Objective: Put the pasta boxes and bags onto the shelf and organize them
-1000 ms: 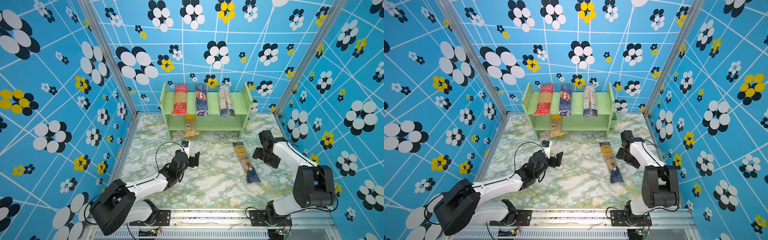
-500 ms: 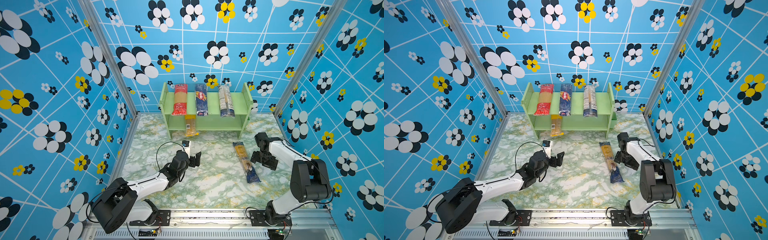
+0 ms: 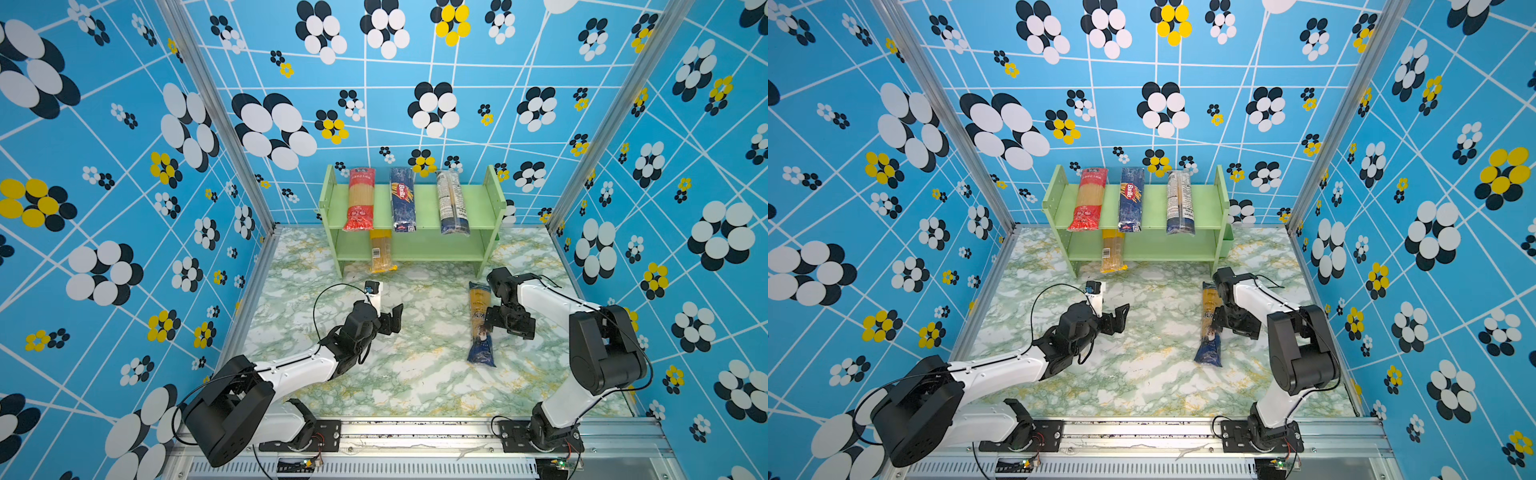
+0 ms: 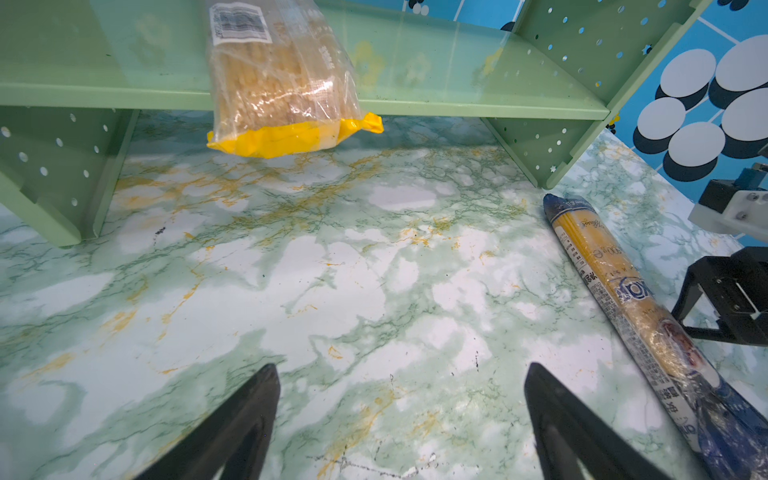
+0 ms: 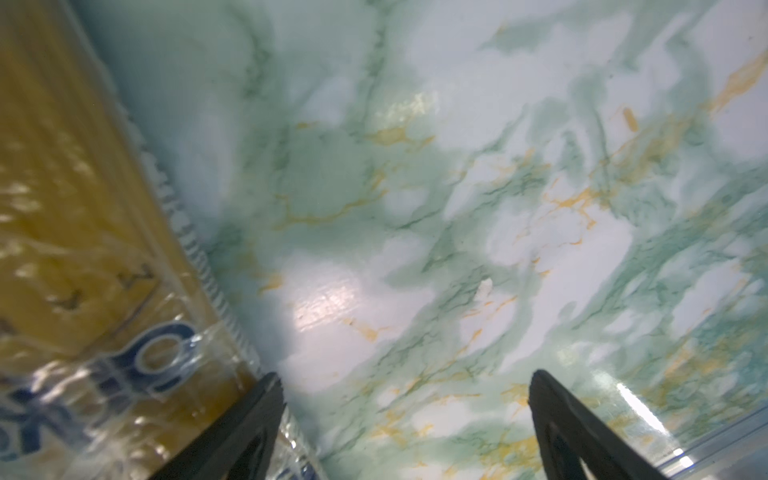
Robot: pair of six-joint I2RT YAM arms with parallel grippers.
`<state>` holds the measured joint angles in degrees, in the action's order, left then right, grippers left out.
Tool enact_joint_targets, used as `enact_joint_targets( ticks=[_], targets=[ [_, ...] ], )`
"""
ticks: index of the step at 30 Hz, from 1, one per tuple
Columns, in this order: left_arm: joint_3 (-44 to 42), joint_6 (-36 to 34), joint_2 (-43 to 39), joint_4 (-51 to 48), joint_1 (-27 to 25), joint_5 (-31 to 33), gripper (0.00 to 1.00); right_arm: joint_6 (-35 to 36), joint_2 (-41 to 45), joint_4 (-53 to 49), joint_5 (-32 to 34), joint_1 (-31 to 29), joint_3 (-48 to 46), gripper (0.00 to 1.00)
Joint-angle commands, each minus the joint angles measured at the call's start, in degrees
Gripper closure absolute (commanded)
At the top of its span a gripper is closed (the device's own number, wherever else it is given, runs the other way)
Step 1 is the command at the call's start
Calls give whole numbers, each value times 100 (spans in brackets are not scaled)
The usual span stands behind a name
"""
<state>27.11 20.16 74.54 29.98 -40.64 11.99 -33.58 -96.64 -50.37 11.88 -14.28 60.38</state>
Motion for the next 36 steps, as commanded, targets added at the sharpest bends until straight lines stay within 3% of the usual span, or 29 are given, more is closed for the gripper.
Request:
enact_joint_targets(
  ticks=[1, 13, 18, 28, 36],
  targets=[
    [40, 56, -113, -79, -31, 110, 7, -179, -142, 224, -427, -216, 231, 5],
    [-70, 50, -173, -53, -44, 141, 6, -405, -549, 746, -839, -655, 514, 5],
    [-114, 41, -198, -32, -45, 163, 6, -335, -235, 676, -480, -622, 423, 5],
    [-135, -63, -201, 2, -41, 155, 6, -135, -11, 638, -263, 282, 312, 4],
    [-182, -39, -288, -7, -48, 198, 5, 95, -450, 542, -18, 714, 887, 4]
  ],
)
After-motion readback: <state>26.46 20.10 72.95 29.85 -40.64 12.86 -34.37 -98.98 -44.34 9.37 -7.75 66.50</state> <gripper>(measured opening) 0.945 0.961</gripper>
